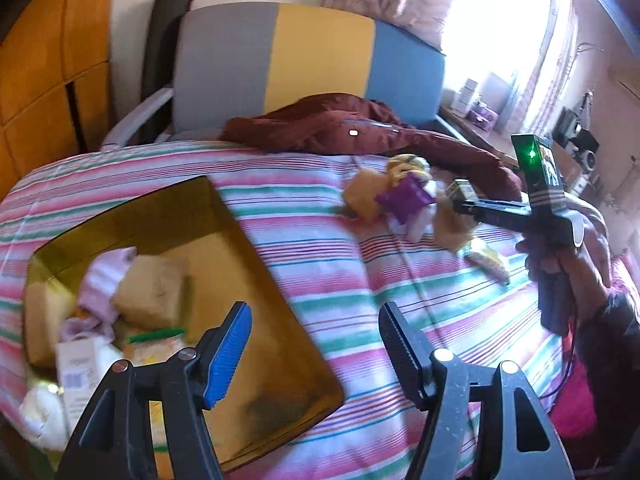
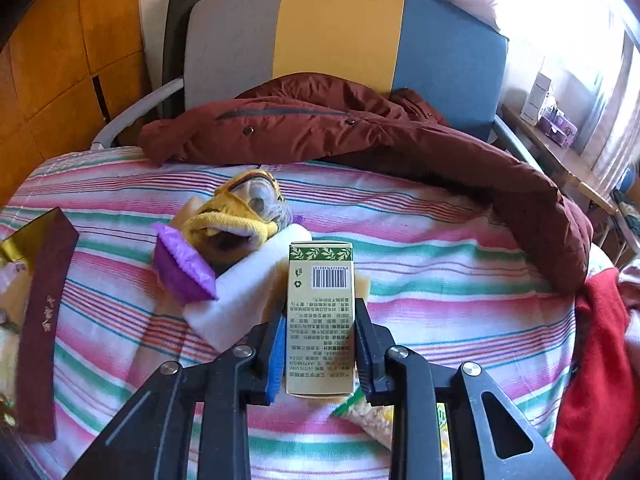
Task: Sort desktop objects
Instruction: 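Close right tool on green barcode box while left tool approaches purple packet, then close left tool on purple packet while right tool holds green box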
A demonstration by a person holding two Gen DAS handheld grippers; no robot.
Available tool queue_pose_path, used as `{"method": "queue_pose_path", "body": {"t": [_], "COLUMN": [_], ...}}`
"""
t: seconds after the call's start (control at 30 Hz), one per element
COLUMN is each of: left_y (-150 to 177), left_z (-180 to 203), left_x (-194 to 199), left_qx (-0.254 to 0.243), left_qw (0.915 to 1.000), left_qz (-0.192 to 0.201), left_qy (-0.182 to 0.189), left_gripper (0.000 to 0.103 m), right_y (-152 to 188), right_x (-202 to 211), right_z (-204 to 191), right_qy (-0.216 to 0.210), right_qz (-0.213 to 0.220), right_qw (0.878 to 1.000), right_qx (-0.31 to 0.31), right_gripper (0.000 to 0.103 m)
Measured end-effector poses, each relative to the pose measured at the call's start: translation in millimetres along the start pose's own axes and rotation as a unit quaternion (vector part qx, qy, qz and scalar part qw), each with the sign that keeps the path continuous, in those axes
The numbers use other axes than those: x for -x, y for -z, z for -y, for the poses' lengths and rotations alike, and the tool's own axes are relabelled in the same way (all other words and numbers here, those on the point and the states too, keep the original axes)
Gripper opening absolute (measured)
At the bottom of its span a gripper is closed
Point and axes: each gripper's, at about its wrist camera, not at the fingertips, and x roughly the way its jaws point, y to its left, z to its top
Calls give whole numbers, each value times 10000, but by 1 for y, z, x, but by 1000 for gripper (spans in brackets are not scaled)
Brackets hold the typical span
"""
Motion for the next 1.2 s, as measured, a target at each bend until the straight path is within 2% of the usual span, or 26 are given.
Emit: {"method": "queue_pose_path", "body": {"t": [0.23, 0.37, 0.43, 0.6, 0.7, 0.8, 0.87, 1.0, 1.07, 1.2], "left_y": [-29, -46, -52, -70, -79, -86, -89, -91, -93, -94], "left_z": [35, 46, 49, 59, 64, 65, 65, 58, 56, 52], "left_x": [-33, -60, -72, -101, -120, -141, -154, -177, -185, -202], "left_qx": [62, 338, 461, 852, 1139, 1459, 1625, 2091, 2195, 2464], "left_qw": [9977, 9943, 9934, 9867, 9792, 9721, 9690, 9566, 9554, 9477], "left_qz": [-209, -401, -485, -533, -533, -571, -653, -813, -811, -898], "left_qy": [638, 924, 927, 1277, 1593, 1745, 1746, 1861, 1802, 1820], "left_gripper": [67, 67, 67, 70, 78, 82, 82, 82, 82, 82], "right_y": [15, 19, 19, 17, 18, 18, 17, 16, 15, 15], "right_x": [23, 28, 29, 30, 30, 32, 33, 35, 36, 37], "right_z": [8, 13, 12, 13, 17, 23, 25, 26, 27, 26], "right_qy": [-95, -248, -279, -415, -504, -561, -596, -639, -674, -702], "right_qz": [181, 311, 346, 415, 409, 432, 447, 476, 484, 494], "right_qw": [9997, 9988, 9987, 9980, 9974, 9967, 9962, 9956, 9954, 9951], "right_qx": [-107, -277, -237, -213, -311, -395, -440, -484, -485, -493], "right_gripper": [30, 30, 30, 30, 30, 30, 30, 30, 30, 30]}}
